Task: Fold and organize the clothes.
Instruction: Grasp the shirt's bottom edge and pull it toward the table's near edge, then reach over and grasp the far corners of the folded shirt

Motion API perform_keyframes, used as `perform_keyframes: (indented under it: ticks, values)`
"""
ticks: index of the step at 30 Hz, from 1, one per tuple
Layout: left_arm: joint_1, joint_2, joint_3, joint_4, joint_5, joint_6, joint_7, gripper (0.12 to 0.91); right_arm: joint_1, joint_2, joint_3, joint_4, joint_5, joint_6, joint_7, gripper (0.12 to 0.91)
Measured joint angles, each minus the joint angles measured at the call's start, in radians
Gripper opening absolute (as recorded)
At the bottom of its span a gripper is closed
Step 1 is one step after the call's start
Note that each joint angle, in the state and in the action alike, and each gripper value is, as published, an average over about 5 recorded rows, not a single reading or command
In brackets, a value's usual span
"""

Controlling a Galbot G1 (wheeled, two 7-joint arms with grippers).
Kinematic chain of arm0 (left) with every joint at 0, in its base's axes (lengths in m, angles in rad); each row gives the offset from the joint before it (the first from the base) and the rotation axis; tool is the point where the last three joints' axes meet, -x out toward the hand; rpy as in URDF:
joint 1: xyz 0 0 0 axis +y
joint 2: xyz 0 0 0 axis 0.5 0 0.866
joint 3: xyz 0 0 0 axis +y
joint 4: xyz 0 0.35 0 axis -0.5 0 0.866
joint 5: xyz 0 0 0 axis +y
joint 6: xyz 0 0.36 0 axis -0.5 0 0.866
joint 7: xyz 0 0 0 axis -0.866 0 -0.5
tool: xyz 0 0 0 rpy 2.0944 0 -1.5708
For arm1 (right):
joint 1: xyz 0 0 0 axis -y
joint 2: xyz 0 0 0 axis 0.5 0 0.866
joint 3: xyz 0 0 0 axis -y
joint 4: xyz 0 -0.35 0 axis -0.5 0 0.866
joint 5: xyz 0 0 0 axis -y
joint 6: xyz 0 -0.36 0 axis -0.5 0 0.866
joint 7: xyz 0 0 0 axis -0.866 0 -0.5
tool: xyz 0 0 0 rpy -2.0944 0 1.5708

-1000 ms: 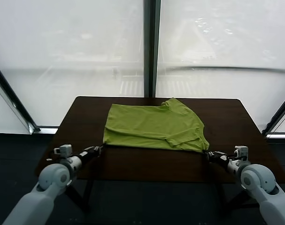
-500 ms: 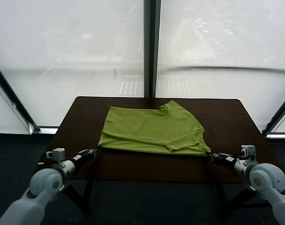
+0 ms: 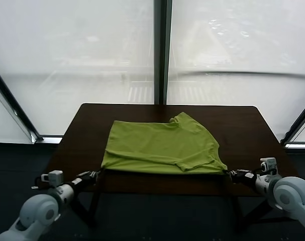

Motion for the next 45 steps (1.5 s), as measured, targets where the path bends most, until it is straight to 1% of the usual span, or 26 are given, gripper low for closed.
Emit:
perform_keyframes:
  ticks: [3, 4, 6, 7, 9, 10, 11, 12, 13, 15, 16, 18, 19, 20, 22, 23, 26, 29, 32, 35, 40, 45]
  values:
    - [0.033, -0.002, -0.021, -0.016, 0.001, 0.001, 0.002, 0.148, -0.003, -0.004, 0.006, 0.006, 0.011, -0.011, 0.002, 0.356]
    - [0.042, -0.004, -0.027, -0.020, 0.001, 0.004, 0.002, 0.148, -0.003, -0.006, 0.008, 0.009, 0.017, -0.014, 0.003, 0.431]
    - [0.059, -0.009, -0.035, -0.028, 0.000, 0.013, 0.001, 0.148, -0.003, -0.011, 0.012, 0.014, 0.029, -0.018, 0.004, 0.544]
    - [0.066, -0.011, -0.039, -0.032, -0.001, 0.019, 0.000, 0.149, -0.001, -0.014, 0.015, 0.017, 0.036, -0.019, 0.005, 0.620]
    - [0.079, -0.013, -0.047, -0.041, -0.002, 0.032, -0.003, 0.166, 0.005, -0.020, 0.020, 0.021, 0.057, -0.020, 0.005, 0.731]
    - [0.085, -0.013, -0.051, -0.045, -0.003, 0.037, -0.005, 0.200, 0.011, -0.023, 0.024, 0.021, 0.071, -0.020, 0.005, 0.792]
    - [0.091, -0.013, -0.055, -0.050, -0.003, 0.042, -0.009, 0.234, 0.019, -0.026, 0.027, 0.020, 0.086, -0.020, 0.003, 0.834]
    - [0.095, -0.012, -0.059, -0.055, -0.003, 0.048, -0.014, 0.285, 0.029, -0.028, 0.030, 0.018, 0.099, -0.020, 0.000, 0.860]
    - [0.100, -0.011, -0.064, -0.061, -0.002, 0.055, -0.018, 0.355, 0.040, -0.030, 0.032, 0.013, 0.111, -0.020, -0.007, 0.887]
    - [0.107, -0.006, -0.072, -0.073, 0.000, 0.069, -0.023, 0.468, 0.071, -0.032, 0.030, -0.001, 0.129, -0.020, -0.030, 0.900]
    - [0.109, -0.003, -0.078, -0.080, 0.000, 0.077, -0.022, 0.543, 0.091, -0.033, 0.027, -0.011, 0.134, -0.020, -0.043, 0.904]
    - [0.108, 0.004, -0.089, -0.093, -0.009, 0.094, -0.017, 0.657, 0.140, -0.031, 0.014, -0.038, 0.142, -0.020, -0.068, 0.906]
    - [0.104, 0.010, -0.097, -0.098, -0.020, 0.104, -0.015, 0.728, 0.171, -0.029, 0.004, -0.054, 0.144, -0.020, -0.078, 0.907]
    - [0.098, 0.015, -0.104, -0.102, -0.034, 0.114, -0.013, 0.781, 0.205, -0.026, -0.009, -0.074, 0.144, -0.020, -0.089, 0.907]
    - [0.078, 0.030, -0.118, -0.102, -0.076, 0.132, -0.012, 0.862, 0.284, -0.016, -0.045, -0.120, 0.144, -0.020, -0.113, 0.907]
    - [0.065, 0.040, -0.124, -0.098, -0.100, 0.139, -0.010, 0.884, 0.327, -0.010, -0.067, -0.146, 0.143, -0.020, -0.124, 0.907]
    - [0.006, 0.078, -0.125, -0.073, -0.181, 0.155, -0.005, 0.904, 0.464, 0.012, -0.149, -0.228, 0.137, -0.020, -0.154, 0.907]
    - [-0.086, 0.122, -0.102, -0.023, -0.256, 0.181, -0.005, 0.907, 0.607, 0.042, -0.246, -0.315, 0.114, -0.020, -0.184, 0.907]
    - [-0.201, 0.152, -0.057, 0.053, -0.310, 0.203, -0.004, 0.907, 0.744, 0.084, -0.348, -0.413, 0.067, -0.020, -0.223, 0.907]
    - [-0.324, 0.162, 0.010, 0.140, -0.335, 0.207, 0.010, 0.907, 0.859, 0.138, -0.442, -0.525, 0.003, -0.017, -0.275, 0.907]
    - [-0.530, 0.149, 0.150, 0.287, -0.316, 0.207, 0.072, 0.907, 0.997, 0.244, -0.559, -0.708, -0.121, 0.026, -0.363, 0.907]
    - [-0.701, 0.103, 0.283, 0.429, -0.245, 0.207, 0.149, 0.907, 1.083, 0.340, -0.622, -0.855, -0.221, 0.065, -0.438, 0.907]
